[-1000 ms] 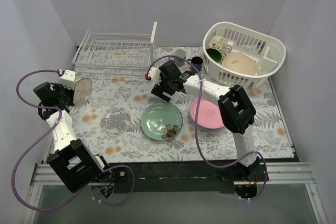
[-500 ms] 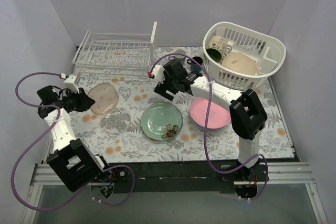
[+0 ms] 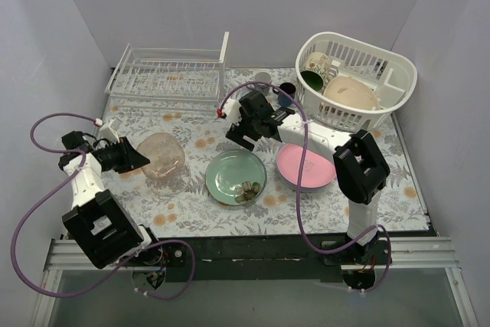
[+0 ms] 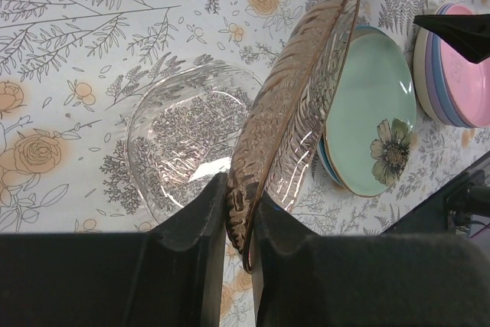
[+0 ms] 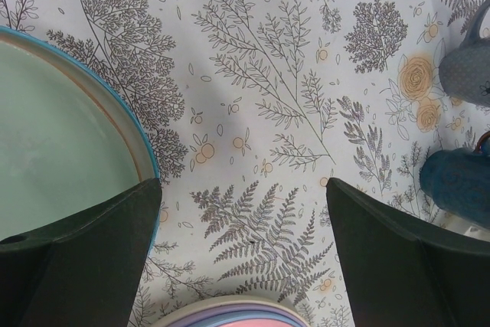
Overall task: Unload the plates from the dish rack
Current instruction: Place the plate at the center of the board.
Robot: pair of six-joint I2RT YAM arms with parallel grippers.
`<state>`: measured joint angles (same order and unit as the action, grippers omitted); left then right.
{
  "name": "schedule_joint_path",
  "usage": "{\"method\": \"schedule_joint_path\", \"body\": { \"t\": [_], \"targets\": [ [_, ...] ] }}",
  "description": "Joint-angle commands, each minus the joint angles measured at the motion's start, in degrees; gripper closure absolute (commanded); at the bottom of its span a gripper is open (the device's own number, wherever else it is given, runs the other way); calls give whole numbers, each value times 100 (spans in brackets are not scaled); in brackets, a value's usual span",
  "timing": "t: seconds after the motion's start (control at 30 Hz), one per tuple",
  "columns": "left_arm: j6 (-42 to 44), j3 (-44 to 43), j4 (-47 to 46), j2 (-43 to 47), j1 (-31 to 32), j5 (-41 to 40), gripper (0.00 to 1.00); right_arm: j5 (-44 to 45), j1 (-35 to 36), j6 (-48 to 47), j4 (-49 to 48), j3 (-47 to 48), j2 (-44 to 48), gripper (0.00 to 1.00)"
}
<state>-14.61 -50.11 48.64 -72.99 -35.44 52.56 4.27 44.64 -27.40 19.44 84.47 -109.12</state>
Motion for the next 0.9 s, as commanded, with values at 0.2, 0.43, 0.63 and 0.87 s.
{"method": "schedule_joint_path", "body": {
  "t": [0.2, 0.43, 0.63, 0.87],
  "targets": [
    [195, -921, 900, -689, 2, 474, 100, -146, 9, -20, -213, -106, 207, 3],
    [2460, -2064, 2875, -1814, 2, 36, 100, -102, 18, -38, -186, -97, 40, 3],
    [3430, -2521, 3063, -2333, 2, -386, 100, -76, 18, -46, -160, -88, -100, 3],
    [3737, -2434, 3063, -2711, 20, -413, 100, -41, 9, -64, -143, -97, -180, 3]
  ]
}}
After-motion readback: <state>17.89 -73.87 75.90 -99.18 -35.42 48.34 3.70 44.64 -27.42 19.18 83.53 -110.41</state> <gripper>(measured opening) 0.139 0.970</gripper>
